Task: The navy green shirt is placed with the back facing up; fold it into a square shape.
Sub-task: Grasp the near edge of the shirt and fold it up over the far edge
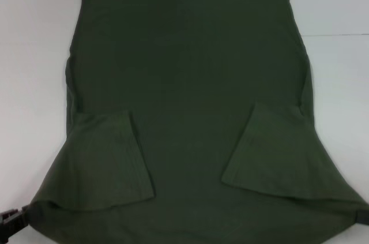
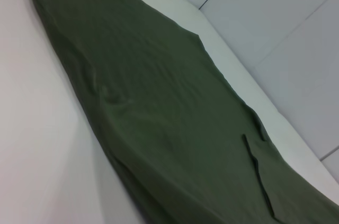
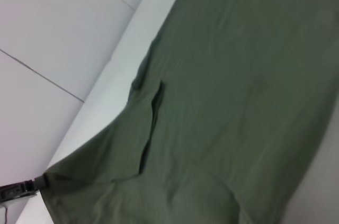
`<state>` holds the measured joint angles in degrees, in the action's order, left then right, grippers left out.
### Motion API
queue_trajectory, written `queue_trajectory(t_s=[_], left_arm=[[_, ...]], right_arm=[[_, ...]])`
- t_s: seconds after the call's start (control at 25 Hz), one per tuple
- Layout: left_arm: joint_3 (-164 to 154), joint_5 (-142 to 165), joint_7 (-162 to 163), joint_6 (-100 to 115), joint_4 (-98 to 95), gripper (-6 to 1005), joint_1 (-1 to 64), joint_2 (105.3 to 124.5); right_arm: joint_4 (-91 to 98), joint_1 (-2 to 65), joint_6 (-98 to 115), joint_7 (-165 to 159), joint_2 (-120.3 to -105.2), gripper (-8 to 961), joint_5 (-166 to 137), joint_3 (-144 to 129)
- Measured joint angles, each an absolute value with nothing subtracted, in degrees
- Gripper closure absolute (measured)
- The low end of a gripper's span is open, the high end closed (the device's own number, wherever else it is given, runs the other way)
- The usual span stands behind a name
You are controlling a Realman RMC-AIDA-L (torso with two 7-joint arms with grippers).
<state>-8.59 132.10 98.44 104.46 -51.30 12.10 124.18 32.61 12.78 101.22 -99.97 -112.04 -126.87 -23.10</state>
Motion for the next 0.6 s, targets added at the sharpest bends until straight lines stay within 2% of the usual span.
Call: queue_trajectory(t_s=[0.2,0.6], left_arm=[[-8.58,131.70,98.92,102.25,-49.79,929,15.88,123.24],[-8.11,131.48,99.28,92.02,-42.56,929,29.55,117.27]], right_arm=[[32.18,16.00,100.69,-99.95,-112.05,909,-126.69,-20.16],[31.94,24.27,93.29,-100.06,-112.27,909,-126.61,-11.00]])
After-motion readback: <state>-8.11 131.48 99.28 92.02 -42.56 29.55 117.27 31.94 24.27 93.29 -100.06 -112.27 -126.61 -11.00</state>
